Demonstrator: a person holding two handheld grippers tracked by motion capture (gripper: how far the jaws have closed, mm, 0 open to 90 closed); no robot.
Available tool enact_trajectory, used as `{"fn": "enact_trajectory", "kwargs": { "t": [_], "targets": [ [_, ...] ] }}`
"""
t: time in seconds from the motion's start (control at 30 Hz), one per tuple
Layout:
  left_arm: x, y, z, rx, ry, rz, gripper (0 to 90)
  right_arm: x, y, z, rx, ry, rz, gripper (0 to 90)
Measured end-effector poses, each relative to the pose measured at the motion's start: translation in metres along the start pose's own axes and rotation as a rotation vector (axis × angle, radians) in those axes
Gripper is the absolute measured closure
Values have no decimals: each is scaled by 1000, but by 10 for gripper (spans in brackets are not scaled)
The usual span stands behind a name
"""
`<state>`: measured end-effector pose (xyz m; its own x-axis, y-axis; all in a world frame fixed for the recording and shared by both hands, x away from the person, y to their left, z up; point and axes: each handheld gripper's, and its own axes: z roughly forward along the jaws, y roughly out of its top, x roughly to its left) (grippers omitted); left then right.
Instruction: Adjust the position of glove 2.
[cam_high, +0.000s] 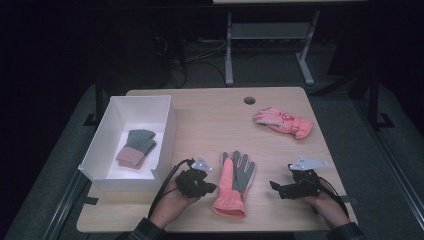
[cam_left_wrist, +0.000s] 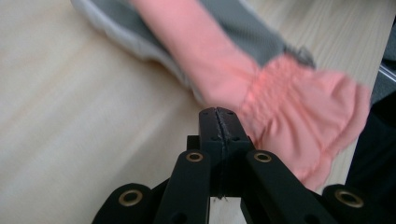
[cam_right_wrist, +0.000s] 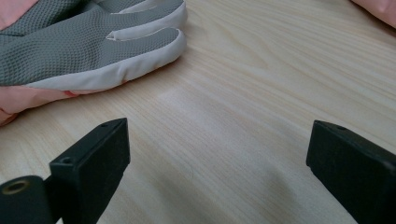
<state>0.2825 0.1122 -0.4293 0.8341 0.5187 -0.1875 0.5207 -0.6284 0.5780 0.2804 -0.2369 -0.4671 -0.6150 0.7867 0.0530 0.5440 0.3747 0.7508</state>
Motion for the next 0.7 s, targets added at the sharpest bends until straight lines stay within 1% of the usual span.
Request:
{"fn": "enact_trajectory", "kwargs": {
  "t": [0.03,0.07,0.1,0.13,0.17,0.2,0.23,0.27,0.33,0.37,0.4,0.5,0.53,0.57,0.63,0.7],
  "targets": [
    [-2,-4,5,27,-12,10,896,0,0,0,0,0,1,57],
    [-2,-4,5,27,-12,10,896,0,0,0,0,0,1,57],
    [-7,-4,10,47,-24,23,896,0,0,0,0,-1,1,57],
    [-10,-3,12,51,-26,34,896,0,0,0,0,-1,0,57],
    [-13,-2,14,52,-32,37,896,-1,0,0,0,-1,1,57],
    [-15,-1,15,55,-41,52,896,-1,0,0,0,-1,0,57],
    [-18,0,17,41,-51,44,896,-1,0,-1,1,0,4,57],
    [-18,0,17,41,-51,44,896,-1,0,-1,1,0,4,57],
    [-21,2,20,49,-63,60,896,-3,0,-1,-5,-3,3,57],
    [-26,3,25,46,-78,67,896,-3,0,-2,-6,-5,7,57],
    [-28,5,27,52,-82,80,896,-4,0,-2,-7,-5,9,57],
    [-34,8,33,51,-99,97,896,-4,-1,-2,-4,-9,16,57],
    [-34,8,33,51,-99,97,896,-4,-1,-2,-4,-9,16,57],
    [-38,11,36,51,-107,103,896,-4,-1,-2,-4,-9,14,57],
    [-40,13,39,56,-112,117,896,-4,-1,-2,-3,-8,14,57],
    [-41,15,42,54,-119,122,896,-4,-1,-1,-3,-9,14,57]
  ]
}}
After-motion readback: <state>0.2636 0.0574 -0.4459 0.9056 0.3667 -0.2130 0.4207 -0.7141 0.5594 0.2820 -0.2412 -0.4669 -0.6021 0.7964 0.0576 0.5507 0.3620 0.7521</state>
